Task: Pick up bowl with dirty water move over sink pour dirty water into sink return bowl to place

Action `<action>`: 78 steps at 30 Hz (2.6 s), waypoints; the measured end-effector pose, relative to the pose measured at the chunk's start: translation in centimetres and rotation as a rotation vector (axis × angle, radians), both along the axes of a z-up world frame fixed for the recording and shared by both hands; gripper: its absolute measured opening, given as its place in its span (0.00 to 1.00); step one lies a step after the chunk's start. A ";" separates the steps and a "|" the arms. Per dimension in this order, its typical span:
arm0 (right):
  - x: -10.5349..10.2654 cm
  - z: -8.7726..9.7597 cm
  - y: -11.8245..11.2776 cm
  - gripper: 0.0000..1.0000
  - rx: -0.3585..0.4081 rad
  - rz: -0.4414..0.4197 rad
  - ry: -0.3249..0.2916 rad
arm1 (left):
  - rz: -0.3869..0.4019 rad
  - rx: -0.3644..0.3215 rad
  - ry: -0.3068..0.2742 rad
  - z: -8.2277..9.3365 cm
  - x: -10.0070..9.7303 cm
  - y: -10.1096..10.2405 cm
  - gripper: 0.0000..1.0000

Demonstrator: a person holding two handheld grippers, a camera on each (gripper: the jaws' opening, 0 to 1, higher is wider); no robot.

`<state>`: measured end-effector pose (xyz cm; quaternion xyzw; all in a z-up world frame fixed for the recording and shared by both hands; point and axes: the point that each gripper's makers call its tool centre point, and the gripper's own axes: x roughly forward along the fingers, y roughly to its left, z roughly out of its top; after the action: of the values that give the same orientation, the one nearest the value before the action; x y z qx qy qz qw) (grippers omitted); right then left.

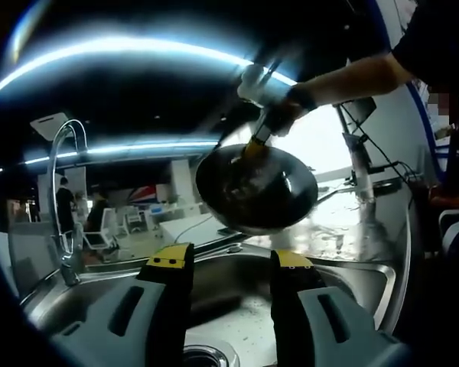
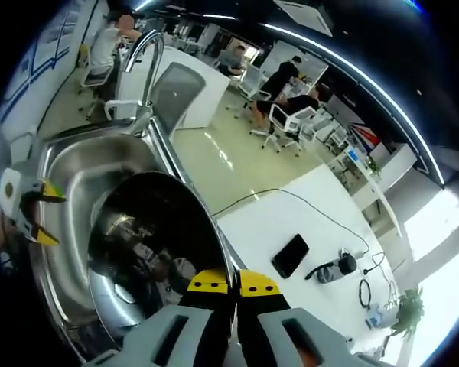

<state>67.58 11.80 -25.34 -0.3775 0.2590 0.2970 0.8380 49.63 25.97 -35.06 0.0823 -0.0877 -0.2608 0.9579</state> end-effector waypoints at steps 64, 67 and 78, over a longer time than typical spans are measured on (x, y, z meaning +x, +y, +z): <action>-1.2 4.3 6.8 0.00 -0.143 0.276 -0.501 | -0.009 0.023 0.006 -0.3 0.1 -0.3 0.39; -1.4 4.5 6.9 0.00 -0.166 0.291 -0.537 | -0.008 0.022 0.006 -0.3 0.1 -0.3 0.39; -1.8 4.9 7.5 0.00 -0.203 0.340 -0.604 | -0.010 0.020 0.004 -0.3 0.1 -0.3 0.39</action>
<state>65.73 19.34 -20.46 -0.5673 -0.0384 0.2798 0.7735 49.70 25.72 -35.33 0.0910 -0.0834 -0.2667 0.9558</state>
